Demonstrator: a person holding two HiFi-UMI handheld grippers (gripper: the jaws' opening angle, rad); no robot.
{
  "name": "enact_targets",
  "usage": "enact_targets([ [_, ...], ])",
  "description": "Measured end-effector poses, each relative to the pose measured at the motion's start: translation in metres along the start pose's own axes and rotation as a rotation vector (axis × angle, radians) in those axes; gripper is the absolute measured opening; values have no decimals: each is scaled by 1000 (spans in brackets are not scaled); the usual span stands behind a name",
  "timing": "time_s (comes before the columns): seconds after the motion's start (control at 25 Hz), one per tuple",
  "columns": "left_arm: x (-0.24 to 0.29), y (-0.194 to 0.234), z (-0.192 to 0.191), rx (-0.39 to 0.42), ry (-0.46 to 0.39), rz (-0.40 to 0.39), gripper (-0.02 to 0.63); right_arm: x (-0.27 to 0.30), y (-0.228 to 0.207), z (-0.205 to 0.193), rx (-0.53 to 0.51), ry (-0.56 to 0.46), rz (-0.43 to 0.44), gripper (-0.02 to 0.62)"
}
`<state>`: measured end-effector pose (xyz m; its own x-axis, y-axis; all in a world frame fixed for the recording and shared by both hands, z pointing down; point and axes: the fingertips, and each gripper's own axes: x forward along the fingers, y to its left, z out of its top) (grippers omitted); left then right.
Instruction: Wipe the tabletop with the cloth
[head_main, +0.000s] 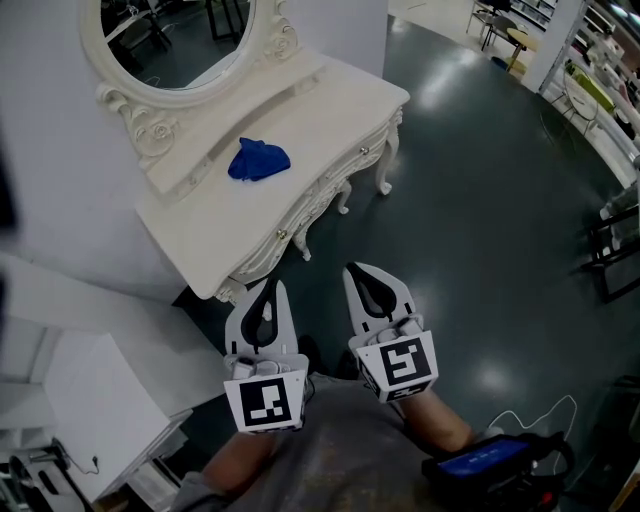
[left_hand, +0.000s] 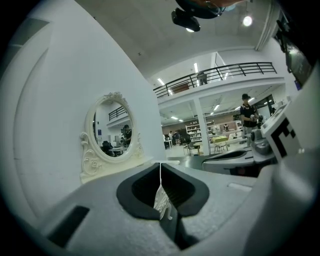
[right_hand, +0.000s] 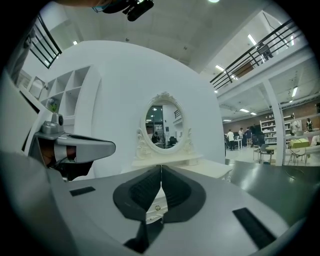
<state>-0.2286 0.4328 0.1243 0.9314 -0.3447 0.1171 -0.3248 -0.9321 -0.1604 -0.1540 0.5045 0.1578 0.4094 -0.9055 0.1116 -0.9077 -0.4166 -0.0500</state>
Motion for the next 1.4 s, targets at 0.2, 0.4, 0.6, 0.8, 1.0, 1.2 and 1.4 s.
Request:
enact_targets([
  [0.2, 23, 9, -3, -7, 13, 17, 21, 21, -12, -2, 1, 7, 9, 15],
  [0.4, 58, 28, -13, -25, 28, 28, 21, 60, -24, -7, -1, 28, 8, 15],
  [0.6, 110, 59, -26, -48, 59, 24, 21, 120, -33, -10, -1, 57, 25, 14],
  [0.8, 170, 93, -33, -57, 76, 3, 21, 187, -46, -10, 9, 78, 27, 15],
  [1.0, 215, 125, -29, -59, 71, -22, 21, 241, -56, 2, 13, 78, -5, 15],
  [1.2, 246, 148, -16, -67, 30, -43, 21, 275, -64, 24, -23, 49, -31, 15],
  [1.4, 266, 156, -4, -73, -15, -68, 21, 286, -73, 42, -57, 17, -64, 15],
])
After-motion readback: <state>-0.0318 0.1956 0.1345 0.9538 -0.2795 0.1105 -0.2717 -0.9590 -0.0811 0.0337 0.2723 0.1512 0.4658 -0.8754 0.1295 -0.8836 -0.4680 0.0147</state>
